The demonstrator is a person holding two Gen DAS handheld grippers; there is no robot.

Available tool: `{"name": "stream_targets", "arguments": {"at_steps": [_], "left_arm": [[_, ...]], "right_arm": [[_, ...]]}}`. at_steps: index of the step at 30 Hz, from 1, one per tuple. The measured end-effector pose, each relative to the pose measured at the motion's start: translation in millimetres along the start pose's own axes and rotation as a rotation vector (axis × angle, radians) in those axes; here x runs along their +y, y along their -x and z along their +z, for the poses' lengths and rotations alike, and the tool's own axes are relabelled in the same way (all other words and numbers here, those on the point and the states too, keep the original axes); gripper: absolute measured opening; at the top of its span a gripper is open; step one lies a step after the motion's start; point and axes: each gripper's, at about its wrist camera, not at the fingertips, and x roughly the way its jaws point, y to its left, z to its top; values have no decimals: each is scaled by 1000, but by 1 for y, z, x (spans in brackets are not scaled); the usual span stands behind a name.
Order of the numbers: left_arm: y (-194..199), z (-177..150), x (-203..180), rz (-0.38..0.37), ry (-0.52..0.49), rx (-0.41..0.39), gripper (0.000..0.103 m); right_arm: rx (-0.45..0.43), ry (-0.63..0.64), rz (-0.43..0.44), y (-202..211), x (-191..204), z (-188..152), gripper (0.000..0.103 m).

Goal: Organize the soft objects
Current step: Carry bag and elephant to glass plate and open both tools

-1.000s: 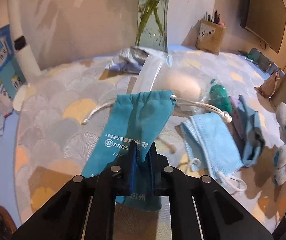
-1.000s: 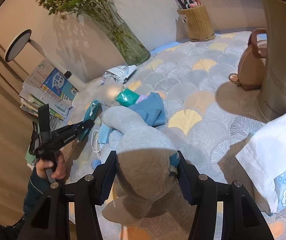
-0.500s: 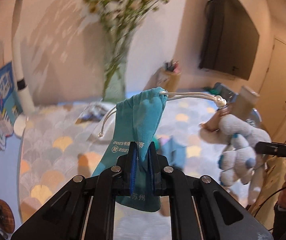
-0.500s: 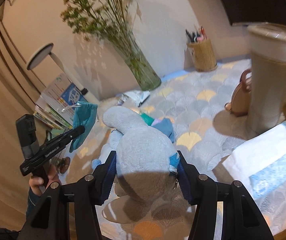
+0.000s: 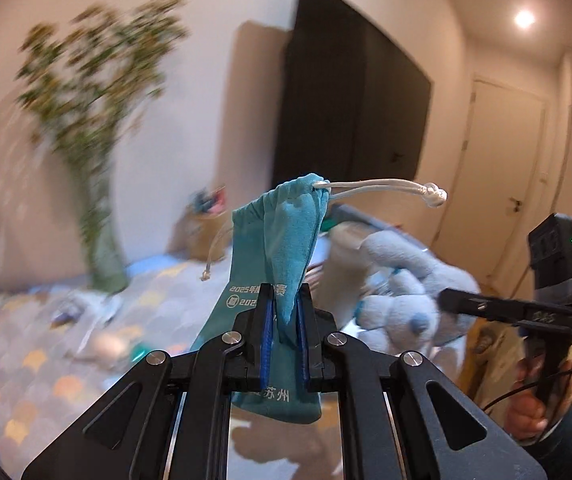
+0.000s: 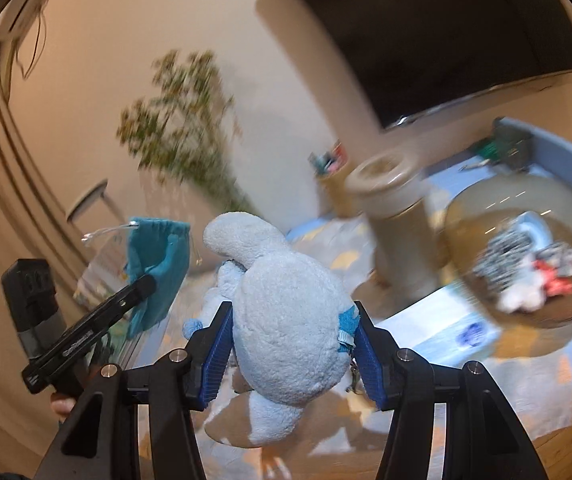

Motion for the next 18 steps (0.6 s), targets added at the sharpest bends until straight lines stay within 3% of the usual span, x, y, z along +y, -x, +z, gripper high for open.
{"name": "stream_targets", "arguments": {"at_steps": [5,11,14,18], "left_arm": [[-28,33,-67,-111,-82,-31,8],[-94,55,-145,-222,-166,8,8],[-125,55,-169,-231,-197,33,8],[-174,48,-178,-237,-164,79,8]], "right_arm": [[-124,-45,-120,47,-38,22,55],[-210,-120,-391,74,-92,48,55],[-218,-180,-449,70,-124,58,55],[-190,-264,-472,51,-164,65,55]]}}
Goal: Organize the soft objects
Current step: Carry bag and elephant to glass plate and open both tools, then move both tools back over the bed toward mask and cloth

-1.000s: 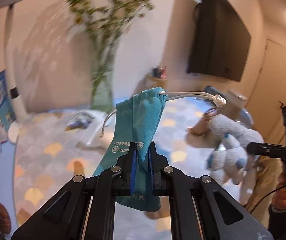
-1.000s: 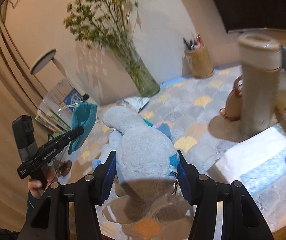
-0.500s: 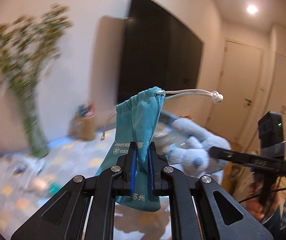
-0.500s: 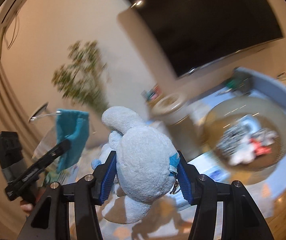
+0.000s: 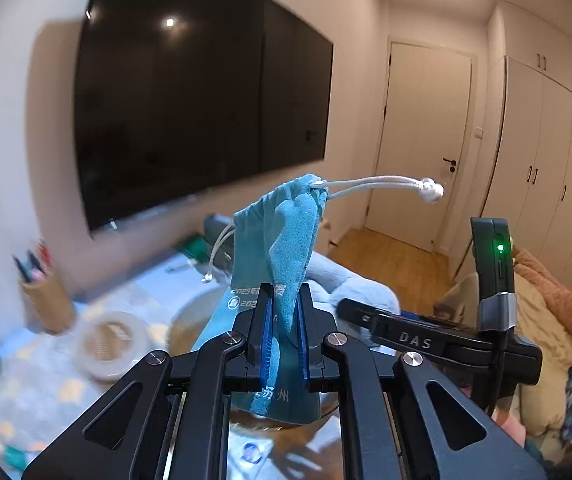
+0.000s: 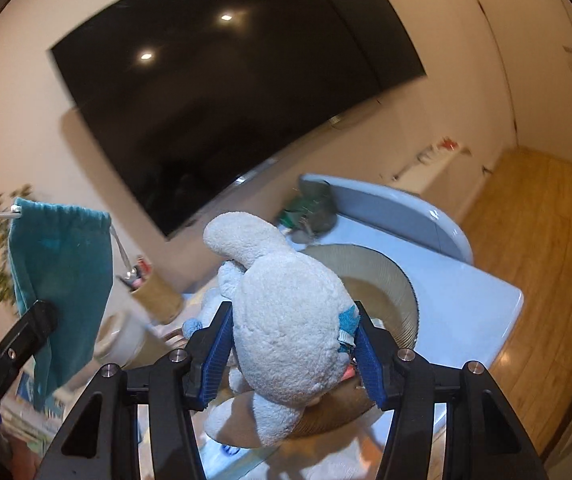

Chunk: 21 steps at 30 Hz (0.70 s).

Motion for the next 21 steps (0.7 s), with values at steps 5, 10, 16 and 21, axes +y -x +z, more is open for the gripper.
{"name": "stream_targets", "arguments": {"at_steps": [5,10,16,21], "left_arm": [[-45,-6,-1,49,-11,47,9],[-64,-3,-8,87,-29,53,32],[-62,-9,-3,56,-8,109,41],[-18,-11,-9,19,-50,75,42]], "right_arm": [[60,-57,-2,-38,-23,1,56],[67,-103,-17,-52,-39,3,73],[48,-97,-38,-35,-44,7,73],[36,-85,-22,-16,-35,1,73]]}}
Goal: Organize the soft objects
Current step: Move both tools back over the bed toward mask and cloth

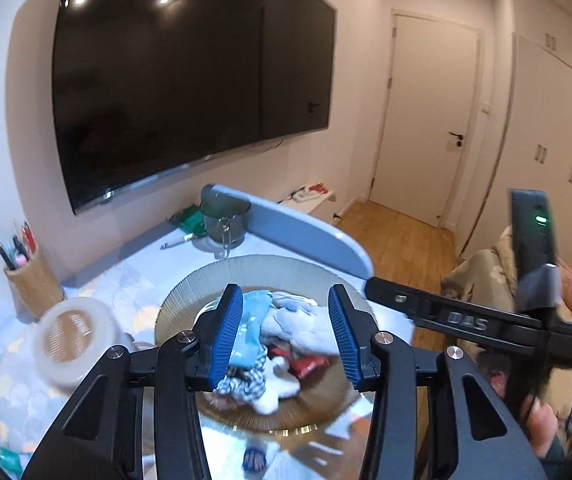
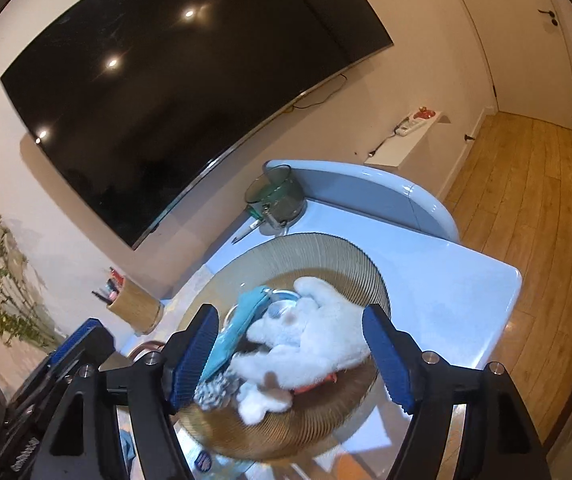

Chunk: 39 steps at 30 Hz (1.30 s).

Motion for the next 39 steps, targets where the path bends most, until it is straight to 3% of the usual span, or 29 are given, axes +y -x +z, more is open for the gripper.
{"name": "stream_targets", "arguments": {"at_steps": [3,4,5,6,7,9,13,20,24,29,35,39], "left_arm": [[45,-16,1,63,-28,-28,45],[58,-22,5,75,-23,-40,48],[74,-32,10,89,-10,-51,63],[94,-43,17,114,8,-71,85],[107,-52,24,139,19,-95,91],[143,-71,39,227,25,-147,92],[192,-99,77,370,83,-158,92],[258,-163,175,573,323,-142,92],[263,-207,223,648,415,-79,92],[233,-263,270,699,493,51,92],[199,-307,303,674,573,153,91],[203,-308,300,630,562,124,91]], "right_arm": [[-8,41,8,10,16,-10,82],[-14,62,11,16,23,-17,94],[-26,89,18,21,30,-25,102],[-46,133,26,28,41,-36,102],[-53,176,27,33,51,-45,103],[-49,261,32,37,71,-63,103],[-30,441,67,47,124,-105,103],[14,686,176,49,211,-179,103],[87,802,201,19,258,-224,103],[185,862,229,-31,295,-263,103],[243,903,189,-94,308,-299,103],[286,828,219,-116,295,-301,103]]}}
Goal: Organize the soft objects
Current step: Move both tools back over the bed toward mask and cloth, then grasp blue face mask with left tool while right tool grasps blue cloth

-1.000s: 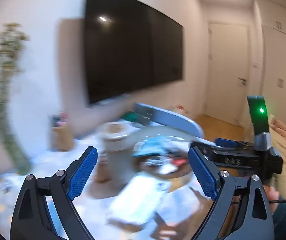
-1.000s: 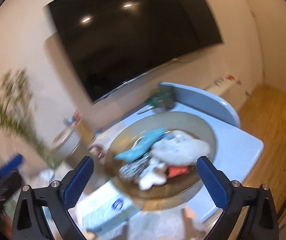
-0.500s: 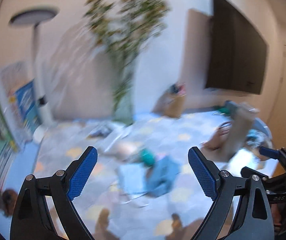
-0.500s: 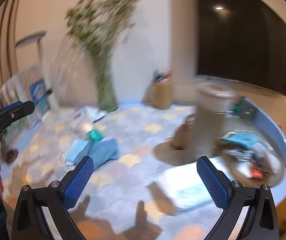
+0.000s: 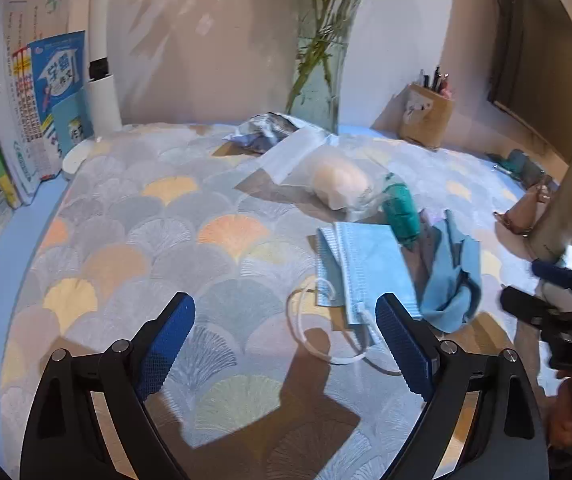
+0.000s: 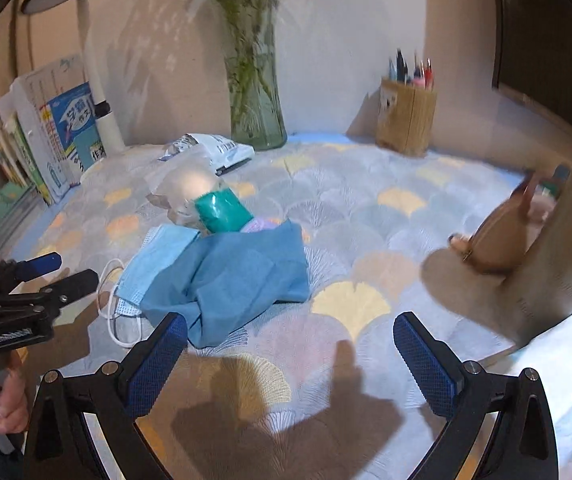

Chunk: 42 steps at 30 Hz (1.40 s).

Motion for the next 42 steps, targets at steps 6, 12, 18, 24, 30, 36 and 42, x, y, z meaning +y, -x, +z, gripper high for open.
{"name": "stream_targets", "arguments": {"at_steps": [6,12,18,24,30,36,42], "left_arm": [[2,-4,-6,5,-26,-5,92],[-5,-2,1,7,11,34,92],[-8,-3,-4,34,-15,46,92],[-10,2,10,-3,57,136,90],[17,19,18,-36,90,84,90],[3,28,-1,-42,38,96,90],[-21,36,-13,-73,24,126,90]], "right_arm": [[45,-32,-8,-11,-6,1,103],[74,-47,-23,-17,-8,1,103],[86,-87,-9,-17,-16,1,103],[75,-99,27,-4,1,7,103],[130,-101,68,-17,31,26,103],[182,-121,62,-39,35,27,102],[193,-79,65,-46,32,29,75]]}}
